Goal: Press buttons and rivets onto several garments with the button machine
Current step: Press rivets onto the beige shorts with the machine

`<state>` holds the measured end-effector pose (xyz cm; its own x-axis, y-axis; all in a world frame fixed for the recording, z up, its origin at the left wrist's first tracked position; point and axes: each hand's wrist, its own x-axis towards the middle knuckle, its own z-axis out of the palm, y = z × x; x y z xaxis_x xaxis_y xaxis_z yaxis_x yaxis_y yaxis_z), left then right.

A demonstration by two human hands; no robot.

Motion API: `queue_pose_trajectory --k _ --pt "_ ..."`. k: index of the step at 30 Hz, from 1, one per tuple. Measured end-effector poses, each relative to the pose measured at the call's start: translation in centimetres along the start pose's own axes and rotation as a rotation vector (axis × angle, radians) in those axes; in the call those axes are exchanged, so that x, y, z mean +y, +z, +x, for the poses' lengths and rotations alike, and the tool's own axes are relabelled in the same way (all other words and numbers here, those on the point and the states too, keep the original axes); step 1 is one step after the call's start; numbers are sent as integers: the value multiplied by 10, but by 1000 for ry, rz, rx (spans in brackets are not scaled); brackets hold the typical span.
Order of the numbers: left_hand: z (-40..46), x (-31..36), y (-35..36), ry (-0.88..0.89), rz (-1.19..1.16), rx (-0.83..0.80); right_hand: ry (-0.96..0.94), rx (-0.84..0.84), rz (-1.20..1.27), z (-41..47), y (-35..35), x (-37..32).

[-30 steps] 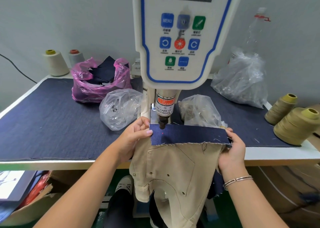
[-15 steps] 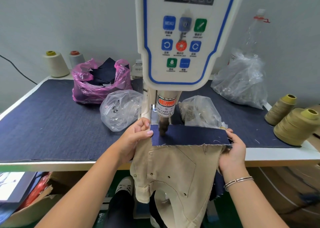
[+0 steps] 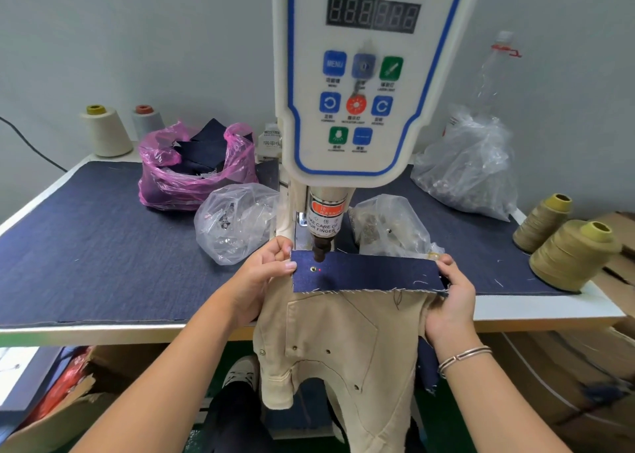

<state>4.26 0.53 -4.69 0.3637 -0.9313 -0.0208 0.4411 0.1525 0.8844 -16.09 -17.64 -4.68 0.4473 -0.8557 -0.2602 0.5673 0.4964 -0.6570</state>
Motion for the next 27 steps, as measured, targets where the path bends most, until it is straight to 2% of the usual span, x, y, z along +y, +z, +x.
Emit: queue_pose_trajectory --k 6,10,13,14,17,19,20,22,24,25,27 --pt "-3 1 -3 -23 -130 -47 -57 -96 -273 -6 3 0" --pt "-11 10 -5 -9 -216 -128 -125 -262 -594 -17 5 0" --pt "-21 29 2 -28 -262 -312 -192 -309 -877 -32 -1 -3" --pt "-23 37 6 -42 -243 -360 -227 -334 -963 -38 -3 -5" --pt "-30 61 20 -77 -36 -363 -437 -433 -1197 -60 0 -11" --pt "-34 74 31 -88 99 -394 -509 -563 -1234 -79 14 -13" --pt "-35 80 38 -92 161 -425 -474 -666 -1247 -88 27 -13" --pt "-37 92 53 -102 216 -558 -291 -872 -1292 -101 54 -9" --pt "-39 104 67 -64 303 -610 -156 -1006 -1341 -109 76 2" --pt "-40 108 73 -21 372 -574 -148 -986 -1353 -112 85 8" --pt "-41 115 77 91 497 -372 -130 -800 -1277 -113 99 13"
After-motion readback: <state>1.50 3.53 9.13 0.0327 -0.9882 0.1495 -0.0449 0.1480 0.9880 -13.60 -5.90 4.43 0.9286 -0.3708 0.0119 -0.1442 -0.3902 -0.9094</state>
